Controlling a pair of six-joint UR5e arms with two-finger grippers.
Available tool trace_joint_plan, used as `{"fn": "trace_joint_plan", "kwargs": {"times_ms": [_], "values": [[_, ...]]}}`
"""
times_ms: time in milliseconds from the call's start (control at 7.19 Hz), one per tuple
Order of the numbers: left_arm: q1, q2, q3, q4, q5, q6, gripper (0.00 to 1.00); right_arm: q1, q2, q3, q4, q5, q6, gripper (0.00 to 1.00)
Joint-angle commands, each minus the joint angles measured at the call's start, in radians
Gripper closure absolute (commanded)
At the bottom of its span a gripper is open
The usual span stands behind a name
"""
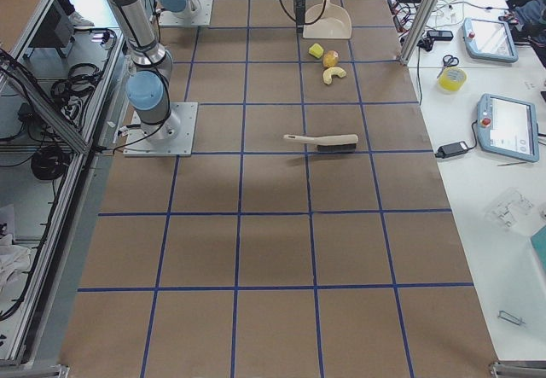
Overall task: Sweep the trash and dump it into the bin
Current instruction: 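Lower the right gripper toward the brush while the left gripper holds the dustpan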
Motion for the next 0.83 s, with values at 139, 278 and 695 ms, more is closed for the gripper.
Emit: {"fn": "trace_joint_plan", "kwargs": {"times_ms": [139, 278, 695], "values": [[0.06, -0.025, 0.004, 0.077, 0.006, 0.241, 0.0, 0.0, 0.002, 0.0, -0.006, 0.009, 0.008, 0.0], [0.068, -0.049, 0.002, 0.151, -0.002, 0.316, 0.0, 0.0, 0.002, 0.0, -0.008, 0.009, 0.006, 0.0], [0.076, -0.147, 0.018, 0.235, 0.004, 0.719, 0.0, -0.017, 0.044, 0.003, -0.034, -0.011, -0.096, 0.0]]}}
